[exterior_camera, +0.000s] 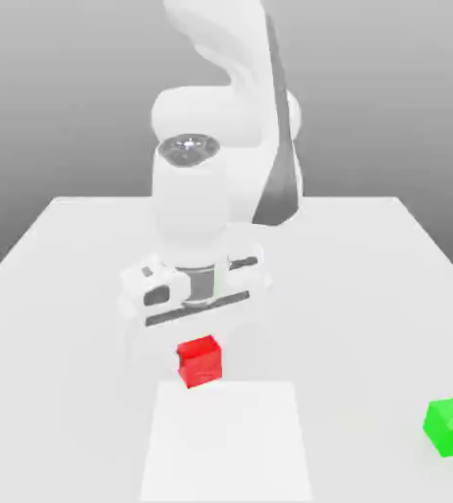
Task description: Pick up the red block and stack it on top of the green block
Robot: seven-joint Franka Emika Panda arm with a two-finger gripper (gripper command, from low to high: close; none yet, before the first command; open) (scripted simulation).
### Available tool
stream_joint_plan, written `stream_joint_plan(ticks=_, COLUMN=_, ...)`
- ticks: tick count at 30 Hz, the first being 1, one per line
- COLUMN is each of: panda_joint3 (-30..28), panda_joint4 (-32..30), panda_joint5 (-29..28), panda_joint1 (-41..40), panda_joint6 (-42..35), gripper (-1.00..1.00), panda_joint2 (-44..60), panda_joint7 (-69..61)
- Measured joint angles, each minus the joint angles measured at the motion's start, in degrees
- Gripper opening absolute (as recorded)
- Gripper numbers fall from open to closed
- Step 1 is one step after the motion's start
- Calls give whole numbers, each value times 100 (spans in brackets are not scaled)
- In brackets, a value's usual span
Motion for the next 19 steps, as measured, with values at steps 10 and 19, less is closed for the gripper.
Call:
stream_joint_plan(ticks=10, panda_joint3=1134, panda_joint4=2038, panda_joint5=-109, panda_joint1=1910, panda_joint6=-1063, gripper=-100, panda_joint2=993, panda_joint7=1087)
stream_joint_plan(ticks=19, panda_joint3=1187, panda_joint4=2453, panda_joint5=-429, panda_joint1=2322, panda_joint6=-467, gripper=100, panda_joint2=2016, panda_joint7=1501)
